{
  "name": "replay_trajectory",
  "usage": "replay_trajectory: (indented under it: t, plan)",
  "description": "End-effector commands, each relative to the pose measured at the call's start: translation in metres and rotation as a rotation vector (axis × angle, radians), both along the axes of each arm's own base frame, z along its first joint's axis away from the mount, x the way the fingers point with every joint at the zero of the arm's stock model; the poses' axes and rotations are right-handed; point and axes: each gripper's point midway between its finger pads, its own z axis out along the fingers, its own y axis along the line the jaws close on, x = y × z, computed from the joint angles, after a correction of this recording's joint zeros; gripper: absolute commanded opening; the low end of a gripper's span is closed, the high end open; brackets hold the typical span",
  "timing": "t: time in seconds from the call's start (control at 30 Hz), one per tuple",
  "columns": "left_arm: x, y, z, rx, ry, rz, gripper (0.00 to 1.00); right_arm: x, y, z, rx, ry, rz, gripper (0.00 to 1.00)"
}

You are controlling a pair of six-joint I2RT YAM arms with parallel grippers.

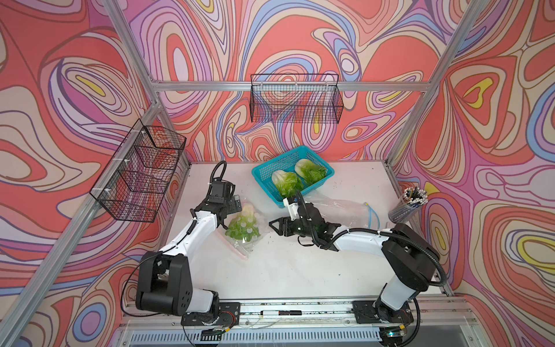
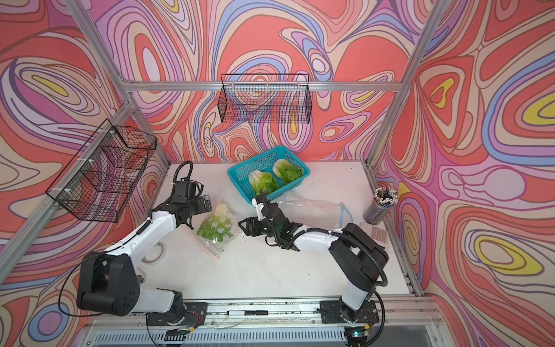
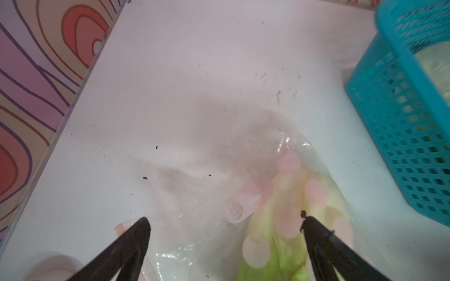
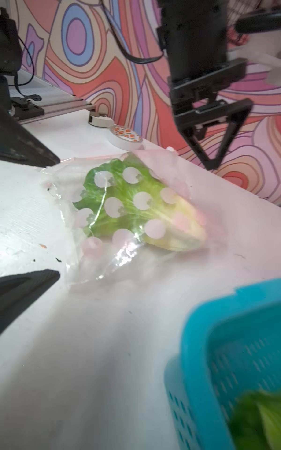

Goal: Open the zip-top bag and take out the chinese cabbages
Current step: Place the Chinese cabbage in the basket, then adjust the zipper food storage bag at the center of the board.

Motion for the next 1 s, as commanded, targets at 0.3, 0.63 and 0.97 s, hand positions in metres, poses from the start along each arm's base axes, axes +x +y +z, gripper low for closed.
replay_trajectory:
  t: [0.3, 0.63, 0.97]
  plan:
    - [-0.018, -0.015, -0.052, -0.154, 0.167, -0.107, 0.92, -0.023, 0.039, -0.053, -0.07, 0.154, 0.104, 0.7]
    - [-0.044, -0.047, -0.067, -0.383, 0.197, -0.112, 0.75, -0.007, 0.045, -0.06, -0.07, 0.163, 0.075, 0.69]
    - [-0.075, -0.072, -0.06, -0.46, 0.157, -0.015, 0.72, 0.041, 0.031, -0.048, -0.01, 0.151, 0.012, 0.67]
